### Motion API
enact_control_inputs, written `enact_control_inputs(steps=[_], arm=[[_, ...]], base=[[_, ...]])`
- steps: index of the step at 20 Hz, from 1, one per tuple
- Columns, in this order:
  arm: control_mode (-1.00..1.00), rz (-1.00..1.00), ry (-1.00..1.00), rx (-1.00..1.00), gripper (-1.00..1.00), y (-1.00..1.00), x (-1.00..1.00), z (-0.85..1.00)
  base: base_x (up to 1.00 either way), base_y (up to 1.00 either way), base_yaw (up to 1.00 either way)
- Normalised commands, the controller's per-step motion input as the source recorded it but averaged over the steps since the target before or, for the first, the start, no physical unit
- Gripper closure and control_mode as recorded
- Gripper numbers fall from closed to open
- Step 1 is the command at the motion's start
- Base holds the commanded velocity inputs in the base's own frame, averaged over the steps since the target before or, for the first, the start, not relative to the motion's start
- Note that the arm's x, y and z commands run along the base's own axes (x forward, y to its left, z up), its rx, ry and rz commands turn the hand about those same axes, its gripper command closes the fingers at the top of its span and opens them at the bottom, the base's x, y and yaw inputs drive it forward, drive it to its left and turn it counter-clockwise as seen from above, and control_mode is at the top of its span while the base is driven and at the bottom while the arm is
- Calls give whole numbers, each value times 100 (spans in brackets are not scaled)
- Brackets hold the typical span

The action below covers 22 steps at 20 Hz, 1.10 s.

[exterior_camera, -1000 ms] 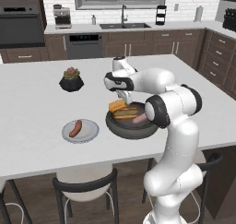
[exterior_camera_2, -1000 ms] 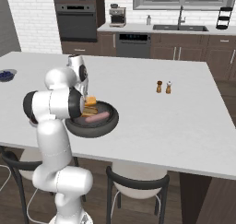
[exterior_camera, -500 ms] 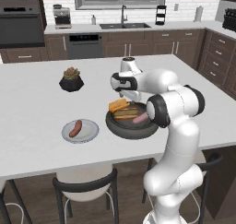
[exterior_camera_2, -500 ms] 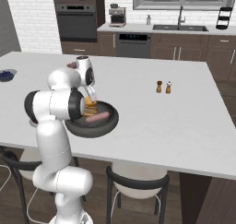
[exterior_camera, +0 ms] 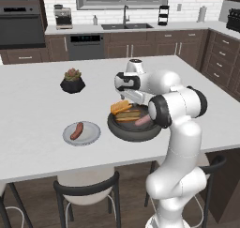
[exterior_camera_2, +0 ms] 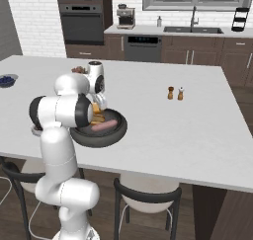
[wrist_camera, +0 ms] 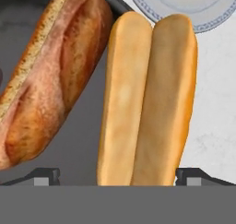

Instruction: Place one bun and one sausage from the bowl on each plate.

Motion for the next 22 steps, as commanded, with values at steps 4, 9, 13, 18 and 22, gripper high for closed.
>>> enact_control_inputs(steps=[4, 9, 13, 18, 22], arm=[[-100, -4, 3, 3, -100, 23, 0, -7], [-100, -3, 1, 0, -100, 3, 11, -13], [-100, 0, 0, 0, -100, 0, 12, -25], [-100, 0, 0, 0, -100, 0, 22, -26], [-100, 0, 0, 0, 100, 0, 5, -22]], base=[[0, 0, 0], [0, 0, 0], [0, 0, 0], [0, 0, 0], [0, 0, 0]])
